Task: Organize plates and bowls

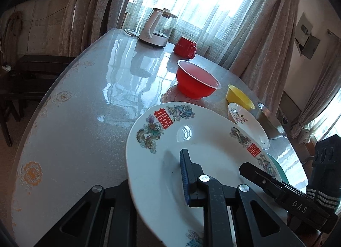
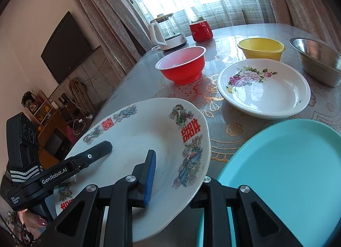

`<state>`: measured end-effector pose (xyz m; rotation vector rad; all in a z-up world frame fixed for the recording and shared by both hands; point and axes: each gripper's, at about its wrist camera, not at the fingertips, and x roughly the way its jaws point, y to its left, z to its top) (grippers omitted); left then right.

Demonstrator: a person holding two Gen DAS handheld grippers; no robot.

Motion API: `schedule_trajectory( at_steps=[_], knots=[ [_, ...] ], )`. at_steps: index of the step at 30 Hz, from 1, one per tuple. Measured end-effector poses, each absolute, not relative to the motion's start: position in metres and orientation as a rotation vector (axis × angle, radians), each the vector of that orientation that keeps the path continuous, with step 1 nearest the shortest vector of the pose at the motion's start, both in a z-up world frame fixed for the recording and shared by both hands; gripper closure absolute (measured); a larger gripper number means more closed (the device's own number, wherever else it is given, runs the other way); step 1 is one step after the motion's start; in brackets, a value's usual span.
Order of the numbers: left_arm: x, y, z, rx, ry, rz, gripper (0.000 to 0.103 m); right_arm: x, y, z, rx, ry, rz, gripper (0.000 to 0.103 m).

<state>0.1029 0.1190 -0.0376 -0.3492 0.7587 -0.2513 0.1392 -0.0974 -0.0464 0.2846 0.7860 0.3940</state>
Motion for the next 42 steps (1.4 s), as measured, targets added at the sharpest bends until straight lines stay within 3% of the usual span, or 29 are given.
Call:
schedule_trajectory(
  at_steps=[22, 42],
  knots=[
    [0.077, 0.057, -0.009, -0.27, 0.656, -0.371, 0.082, 0.088, -0.149, -0.018, 0.255, 0.69, 0.309, 0.079],
    [0.068, -0.033, -0.012, -0.209, 0.701, -0.492, 0.081, 0.046, -0.229, -0.021, 0.332, 0.671, 0.158, 0.079]
  ],
)
